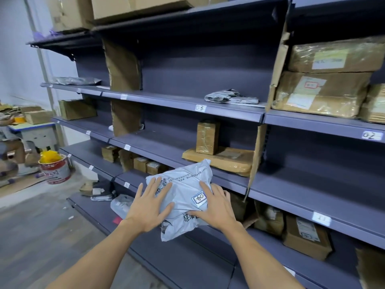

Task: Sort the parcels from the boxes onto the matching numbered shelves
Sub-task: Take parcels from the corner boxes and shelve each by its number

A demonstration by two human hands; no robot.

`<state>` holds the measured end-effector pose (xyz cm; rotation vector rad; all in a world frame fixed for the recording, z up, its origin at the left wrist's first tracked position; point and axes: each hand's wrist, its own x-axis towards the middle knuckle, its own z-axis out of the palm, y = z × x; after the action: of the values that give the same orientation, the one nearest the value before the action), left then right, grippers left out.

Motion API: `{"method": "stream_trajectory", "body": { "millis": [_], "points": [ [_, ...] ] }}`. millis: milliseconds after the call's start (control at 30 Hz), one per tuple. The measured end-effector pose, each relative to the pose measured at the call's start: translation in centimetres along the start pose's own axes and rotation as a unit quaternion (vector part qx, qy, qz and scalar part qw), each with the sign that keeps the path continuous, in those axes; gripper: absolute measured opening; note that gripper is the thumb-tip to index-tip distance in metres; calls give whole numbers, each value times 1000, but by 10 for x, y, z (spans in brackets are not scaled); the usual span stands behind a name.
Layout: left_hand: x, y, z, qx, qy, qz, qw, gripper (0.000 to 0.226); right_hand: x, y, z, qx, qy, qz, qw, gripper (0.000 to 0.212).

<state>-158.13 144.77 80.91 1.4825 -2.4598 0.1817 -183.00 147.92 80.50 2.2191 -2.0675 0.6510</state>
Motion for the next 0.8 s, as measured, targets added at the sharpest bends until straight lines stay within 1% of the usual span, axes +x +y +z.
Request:
{"method": "stream_trajectory", "body": {
  "millis": [67,133,200,367,500,600,733,800],
  "points": [
    [-4,-19,-4,4,-1,2,1000,89,7,-18,6,-2,-6,-2,1000,113],
    [-8,-38,-7,8,-6,3,1000,93,14,-36,12,-7,-13,-2,1000,119],
    [-11,-56,-8,0,0,-3,1000,93,23,-51,20,-10,-11,-7,1000,123],
    [-14,-98,-7,2,-5,-23,1000,96,47,-85,42,-3,-21,-22,1000,123],
    [-11,-131,-2,0,-13,-39,999,99,73,-112,61,-1,-37,-45,998,131],
    [-5,-158,1,1,-18,-50,999,98,100,-131,77,6,-34,-60,998,127],
    [14,-201,6,21,-18,-68,997,91,143,-153,100,20,-33,-78,996,124],
    [26,-223,8,25,-15,-75,997,92,169,-164,109,26,-25,-88,995,123]
  ]
}}
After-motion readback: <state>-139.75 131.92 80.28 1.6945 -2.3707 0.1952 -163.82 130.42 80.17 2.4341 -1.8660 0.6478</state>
